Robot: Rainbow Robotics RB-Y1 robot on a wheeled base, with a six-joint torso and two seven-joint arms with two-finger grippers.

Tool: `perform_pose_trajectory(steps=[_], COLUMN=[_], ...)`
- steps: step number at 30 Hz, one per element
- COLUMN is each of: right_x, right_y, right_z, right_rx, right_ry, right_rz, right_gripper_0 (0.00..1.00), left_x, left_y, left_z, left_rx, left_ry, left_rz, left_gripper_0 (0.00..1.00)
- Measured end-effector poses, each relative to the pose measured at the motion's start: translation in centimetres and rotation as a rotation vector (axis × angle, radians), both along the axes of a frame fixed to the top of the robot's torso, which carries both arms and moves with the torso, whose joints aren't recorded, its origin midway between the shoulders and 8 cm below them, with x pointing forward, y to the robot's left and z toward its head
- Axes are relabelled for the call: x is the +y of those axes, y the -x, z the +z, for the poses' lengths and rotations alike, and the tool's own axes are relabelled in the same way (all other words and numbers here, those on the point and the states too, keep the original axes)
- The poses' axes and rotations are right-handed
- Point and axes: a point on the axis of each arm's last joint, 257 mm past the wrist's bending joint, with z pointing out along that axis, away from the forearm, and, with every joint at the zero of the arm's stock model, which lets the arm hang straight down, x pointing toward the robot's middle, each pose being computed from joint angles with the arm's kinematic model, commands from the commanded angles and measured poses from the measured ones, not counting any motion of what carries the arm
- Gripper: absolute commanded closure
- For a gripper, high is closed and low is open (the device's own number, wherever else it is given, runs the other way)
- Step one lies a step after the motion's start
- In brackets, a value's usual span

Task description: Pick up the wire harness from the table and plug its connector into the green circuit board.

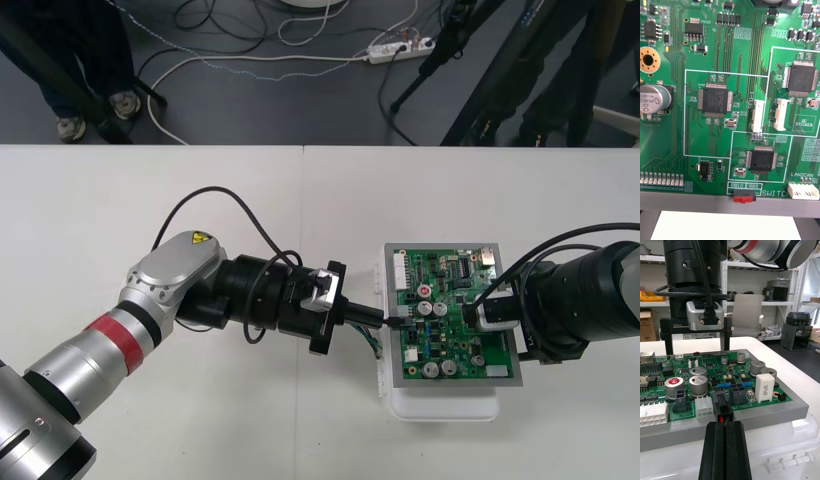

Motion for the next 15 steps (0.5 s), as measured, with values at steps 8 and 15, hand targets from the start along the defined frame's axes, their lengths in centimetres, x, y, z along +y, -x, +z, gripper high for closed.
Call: perform_pose_trajectory(steps=[8,15], right_x=[-0.02,-0.03], right_y=[0.00,0.00], right_z=[-0.02,-0.03], right_rx=[0.001,0.001], right_ry=[0.000,0.000], right_rz=[-0.001,-0.001], right_gripper_0=[0.00,0.00], left_x=[-0.01,-0.01], left_y=[-0.02,-0.03], left_z=[-0.01,0.01], left_rx=[0.000,0.000], left_ry=[0.000,0.001], left_rz=[0.001,0.001], left_gripper_0=[1.00,1.00])
